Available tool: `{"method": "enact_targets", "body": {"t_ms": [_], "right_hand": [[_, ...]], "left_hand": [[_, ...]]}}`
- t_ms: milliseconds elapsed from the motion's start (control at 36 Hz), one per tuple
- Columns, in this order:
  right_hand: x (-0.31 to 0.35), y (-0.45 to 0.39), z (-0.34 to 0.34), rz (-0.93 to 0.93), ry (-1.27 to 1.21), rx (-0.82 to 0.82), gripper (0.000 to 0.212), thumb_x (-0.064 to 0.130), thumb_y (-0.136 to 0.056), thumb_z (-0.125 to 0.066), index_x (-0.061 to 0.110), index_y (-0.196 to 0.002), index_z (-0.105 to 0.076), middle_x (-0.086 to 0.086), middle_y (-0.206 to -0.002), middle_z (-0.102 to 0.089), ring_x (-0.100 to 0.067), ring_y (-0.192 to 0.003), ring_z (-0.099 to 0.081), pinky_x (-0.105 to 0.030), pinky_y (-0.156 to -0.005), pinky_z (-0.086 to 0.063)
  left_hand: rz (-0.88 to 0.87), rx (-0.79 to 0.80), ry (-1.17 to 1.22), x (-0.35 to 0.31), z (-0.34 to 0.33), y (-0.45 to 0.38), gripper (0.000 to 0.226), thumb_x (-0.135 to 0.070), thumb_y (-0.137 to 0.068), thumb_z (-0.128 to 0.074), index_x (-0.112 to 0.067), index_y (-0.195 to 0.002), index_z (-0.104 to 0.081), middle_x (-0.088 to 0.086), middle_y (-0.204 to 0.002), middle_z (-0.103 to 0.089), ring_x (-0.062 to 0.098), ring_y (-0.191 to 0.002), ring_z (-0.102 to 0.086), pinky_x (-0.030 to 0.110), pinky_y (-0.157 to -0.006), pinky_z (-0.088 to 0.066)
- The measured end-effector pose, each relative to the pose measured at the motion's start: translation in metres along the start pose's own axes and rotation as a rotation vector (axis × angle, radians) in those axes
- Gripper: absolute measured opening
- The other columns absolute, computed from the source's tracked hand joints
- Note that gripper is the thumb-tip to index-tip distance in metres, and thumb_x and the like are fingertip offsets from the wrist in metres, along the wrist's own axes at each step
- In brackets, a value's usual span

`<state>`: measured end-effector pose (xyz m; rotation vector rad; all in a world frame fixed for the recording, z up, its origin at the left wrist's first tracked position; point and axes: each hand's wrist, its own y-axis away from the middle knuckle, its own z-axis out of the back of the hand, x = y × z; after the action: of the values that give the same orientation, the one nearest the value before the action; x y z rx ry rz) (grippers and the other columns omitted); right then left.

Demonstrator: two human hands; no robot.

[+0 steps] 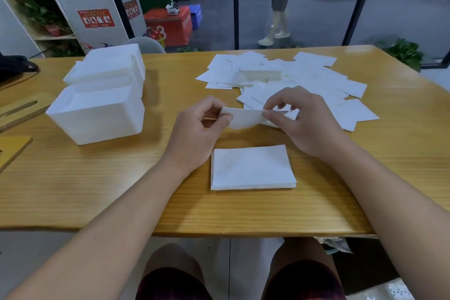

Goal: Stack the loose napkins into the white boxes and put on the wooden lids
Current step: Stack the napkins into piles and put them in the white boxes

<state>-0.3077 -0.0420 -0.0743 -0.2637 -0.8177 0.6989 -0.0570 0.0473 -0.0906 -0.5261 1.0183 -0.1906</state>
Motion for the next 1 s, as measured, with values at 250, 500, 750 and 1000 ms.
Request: {"method": "enact_targets", "body": {"t_ms": [250, 500, 750, 1000], "right_hand": [[0.012, 0.008, 0.011, -0.085, -0.332, 0.049, 0.014, 0.024, -0.107, -0.068, 0.015, -0.099, -0.075, -0.006, -0.094, -0.074, -0.025, -0.086, -0.069, -0.041, -0.074, -0.051], [0.012, 0.017, 0.027, -0.325, -0.542, 0.252, 0.038, 0.021, -0.098, -0.079, 0.031, -0.134, -0.069, -0.013, -0.065, -0.047, -0.022, -0.059, -0.047, -0.031, -0.062, -0.039], [0.02, 0.021, 0.03, -0.332, -0.301, 0.549, 0.054, 0.022, -0.091, -0.083, 0.04, -0.138, -0.063, -0.006, -0.062, -0.056, -0.019, -0.056, -0.046, -0.034, -0.061, -0.038], [0.013, 0.018, 0.024, -0.252, -0.13, 0.354, 0.027, 0.048, -0.086, -0.087, 0.031, -0.105, -0.077, 0.002, -0.058, -0.051, -0.011, -0.055, -0.047, -0.025, -0.06, -0.038]], "left_hand": [[0.052, -0.081, 0.134, -0.006, 0.009, 0.0, 0.01, -0.02, -0.106, -0.073, -0.01, -0.102, -0.073, 0.002, -0.093, -0.074, 0.021, -0.09, -0.071, 0.048, -0.083, -0.061], [0.334, 0.113, 0.308, -0.019, 0.021, 0.005, 0.022, -0.01, -0.104, -0.07, -0.015, -0.124, -0.063, 0.012, -0.071, -0.057, 0.023, -0.062, -0.046, 0.033, -0.057, -0.04], [0.38, 0.444, -0.004, -0.027, 0.026, 0.009, 0.051, -0.003, -0.098, -0.067, -0.04, -0.134, -0.063, 0.003, -0.061, -0.054, 0.02, -0.058, -0.05, 0.031, -0.064, -0.043], [0.273, 0.411, -0.119, -0.019, 0.026, 0.01, 0.027, -0.013, -0.095, -0.075, -0.033, -0.113, -0.076, -0.001, -0.057, -0.043, 0.017, -0.057, -0.042, 0.017, -0.071, -0.05]]}}
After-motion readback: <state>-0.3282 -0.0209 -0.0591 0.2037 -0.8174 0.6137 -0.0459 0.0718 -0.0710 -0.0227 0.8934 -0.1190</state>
